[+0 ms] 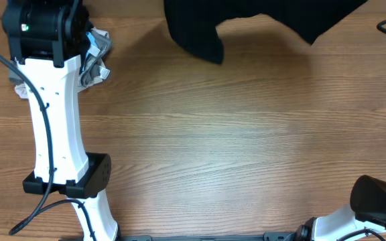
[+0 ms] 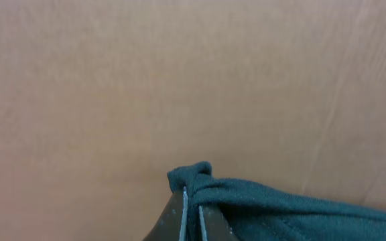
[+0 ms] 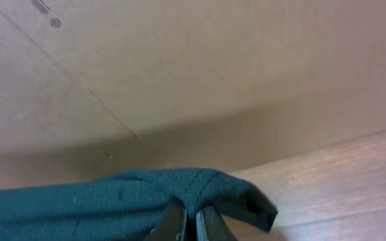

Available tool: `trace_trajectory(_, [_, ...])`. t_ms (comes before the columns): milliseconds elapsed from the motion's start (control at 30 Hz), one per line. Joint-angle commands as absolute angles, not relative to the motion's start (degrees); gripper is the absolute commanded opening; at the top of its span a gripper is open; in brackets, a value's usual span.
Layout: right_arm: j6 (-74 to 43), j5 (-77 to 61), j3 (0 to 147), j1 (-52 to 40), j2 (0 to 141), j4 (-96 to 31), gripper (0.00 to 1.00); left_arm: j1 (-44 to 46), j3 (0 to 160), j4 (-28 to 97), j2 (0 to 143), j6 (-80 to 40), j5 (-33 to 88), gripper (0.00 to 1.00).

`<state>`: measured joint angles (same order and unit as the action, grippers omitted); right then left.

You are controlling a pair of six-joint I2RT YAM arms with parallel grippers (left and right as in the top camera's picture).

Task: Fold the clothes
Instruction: 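Lift the T-shirt with both grippers and stretch it across the table, then lower the stretched T-shirt flat onto the table with both grippers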

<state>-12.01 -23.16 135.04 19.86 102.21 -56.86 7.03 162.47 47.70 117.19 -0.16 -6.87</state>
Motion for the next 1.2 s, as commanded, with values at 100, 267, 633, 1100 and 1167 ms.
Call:
trace_trajectory(100, [-8.49, -20.64, 136.51, 20.64, 101.10, -65.41, 0.04, 5.58, 163.74, 63.66, 115.46, 1.28, -10.79, 0.04])
trace_trajectory(267, [-6.96, -20.64, 136.46, 20.64, 102.37, -79.05, 0.04, 5.61, 163.63, 79.83, 116.55, -2.24, -9.80, 0.06])
trace_trajectory(633, [-3.01, -19.75, 135.98, 20.62, 103.09, -97.06, 0.04, 5.65, 161.49, 96.79, 117.10, -6.85, -5.56, 0.06])
trace_trajectory(1100, [-6.13, -13.56, 108.29, 20.64, 81.23, -96.79, 0.04, 5.63, 136.70, 96.82, 108.20, -6.50, -0.60, 0.04])
trace_trajectory(1167, [-7.51, -13.43, 102.83, 20.64, 78.17, -96.47, 0.04, 5.65, 132.14, 96.79, 106.37, -6.92, -0.56, 0.05])
